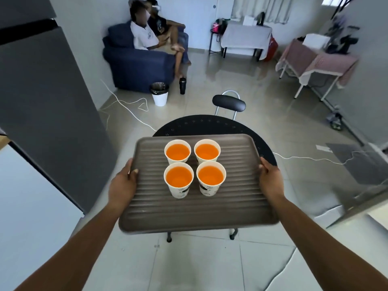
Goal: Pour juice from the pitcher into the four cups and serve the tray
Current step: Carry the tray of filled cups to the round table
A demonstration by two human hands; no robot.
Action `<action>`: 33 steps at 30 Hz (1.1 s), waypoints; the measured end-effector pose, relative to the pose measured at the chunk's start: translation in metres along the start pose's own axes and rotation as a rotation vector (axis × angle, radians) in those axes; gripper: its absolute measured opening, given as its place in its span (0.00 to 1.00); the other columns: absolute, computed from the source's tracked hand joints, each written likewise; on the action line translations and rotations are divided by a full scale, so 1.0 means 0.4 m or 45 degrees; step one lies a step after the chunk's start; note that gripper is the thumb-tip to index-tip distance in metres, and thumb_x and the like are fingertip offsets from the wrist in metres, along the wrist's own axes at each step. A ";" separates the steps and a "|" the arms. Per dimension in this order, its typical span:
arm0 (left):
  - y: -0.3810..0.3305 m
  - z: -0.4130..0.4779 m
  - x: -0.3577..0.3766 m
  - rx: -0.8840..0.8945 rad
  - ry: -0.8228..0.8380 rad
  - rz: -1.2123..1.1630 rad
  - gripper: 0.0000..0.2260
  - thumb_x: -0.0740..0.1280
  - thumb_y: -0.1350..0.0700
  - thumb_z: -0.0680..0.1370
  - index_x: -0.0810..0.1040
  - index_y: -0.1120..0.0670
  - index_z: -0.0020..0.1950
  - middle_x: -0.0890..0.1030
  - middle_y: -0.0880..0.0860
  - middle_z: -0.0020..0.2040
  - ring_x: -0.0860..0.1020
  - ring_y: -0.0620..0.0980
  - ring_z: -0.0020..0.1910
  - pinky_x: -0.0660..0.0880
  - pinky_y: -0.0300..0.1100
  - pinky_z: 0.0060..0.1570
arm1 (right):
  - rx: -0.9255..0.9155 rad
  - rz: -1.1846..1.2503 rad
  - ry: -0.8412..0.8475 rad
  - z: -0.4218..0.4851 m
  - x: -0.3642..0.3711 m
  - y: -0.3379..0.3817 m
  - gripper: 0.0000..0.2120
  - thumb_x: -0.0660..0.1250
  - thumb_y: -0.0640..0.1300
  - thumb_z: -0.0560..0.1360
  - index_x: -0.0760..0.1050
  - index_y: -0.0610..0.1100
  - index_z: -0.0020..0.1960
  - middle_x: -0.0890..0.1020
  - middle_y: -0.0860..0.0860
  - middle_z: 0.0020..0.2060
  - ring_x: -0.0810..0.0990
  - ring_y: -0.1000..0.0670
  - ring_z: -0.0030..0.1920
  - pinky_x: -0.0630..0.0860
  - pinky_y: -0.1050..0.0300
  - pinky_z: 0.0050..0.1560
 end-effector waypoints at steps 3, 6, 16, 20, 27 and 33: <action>-0.065 0.042 0.058 0.040 0.013 0.013 0.20 0.55 0.48 0.83 0.62 0.43 0.76 0.78 0.58 0.65 0.77 0.63 0.60 0.71 0.55 0.61 | 0.010 0.012 -0.019 0.074 -0.020 -0.035 0.20 0.56 0.45 0.82 0.72 0.51 0.73 0.80 0.40 0.62 0.79 0.38 0.59 0.75 0.44 0.63; -0.103 0.092 0.106 0.050 0.054 0.014 0.21 0.54 0.47 0.83 0.61 0.43 0.77 0.77 0.57 0.66 0.77 0.62 0.61 0.71 0.56 0.62 | 0.009 0.028 -0.045 0.128 -0.032 -0.060 0.20 0.56 0.44 0.82 0.73 0.50 0.72 0.81 0.40 0.62 0.80 0.38 0.59 0.75 0.45 0.62; -0.190 0.267 0.247 0.069 0.119 0.056 0.22 0.54 0.48 0.84 0.59 0.46 0.78 0.75 0.57 0.69 0.74 0.61 0.65 0.69 0.55 0.65 | 0.094 0.043 -0.109 0.286 0.007 -0.126 0.20 0.54 0.48 0.81 0.73 0.55 0.71 0.82 0.44 0.58 0.80 0.40 0.57 0.76 0.46 0.60; -0.187 0.364 0.295 0.103 0.160 0.004 0.22 0.53 0.47 0.83 0.58 0.43 0.78 0.74 0.55 0.70 0.74 0.60 0.65 0.69 0.54 0.64 | 0.147 0.044 -0.147 0.338 0.044 -0.125 0.20 0.55 0.47 0.81 0.74 0.53 0.70 0.83 0.44 0.58 0.81 0.40 0.55 0.75 0.49 0.56; -0.173 0.529 0.375 0.122 0.235 -0.036 0.22 0.54 0.46 0.83 0.57 0.41 0.78 0.73 0.53 0.71 0.73 0.58 0.66 0.71 0.52 0.63 | 0.258 0.029 -0.226 0.403 0.115 -0.104 0.18 0.57 0.42 0.82 0.75 0.43 0.70 0.82 0.40 0.61 0.80 0.39 0.59 0.75 0.48 0.59; -0.150 0.650 0.449 0.118 0.308 -0.038 0.22 0.55 0.47 0.83 0.57 0.40 0.78 0.72 0.52 0.72 0.73 0.56 0.67 0.70 0.50 0.63 | 0.349 -0.007 -0.236 0.466 0.192 -0.128 0.19 0.56 0.45 0.82 0.74 0.48 0.71 0.81 0.41 0.60 0.80 0.39 0.57 0.77 0.46 0.59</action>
Point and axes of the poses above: each hand's wrist, its own z-axis towards the middle knuckle, its own x-axis out of the palm, y = z × x, the point moved 1 cm from there along z, towards the middle knuckle
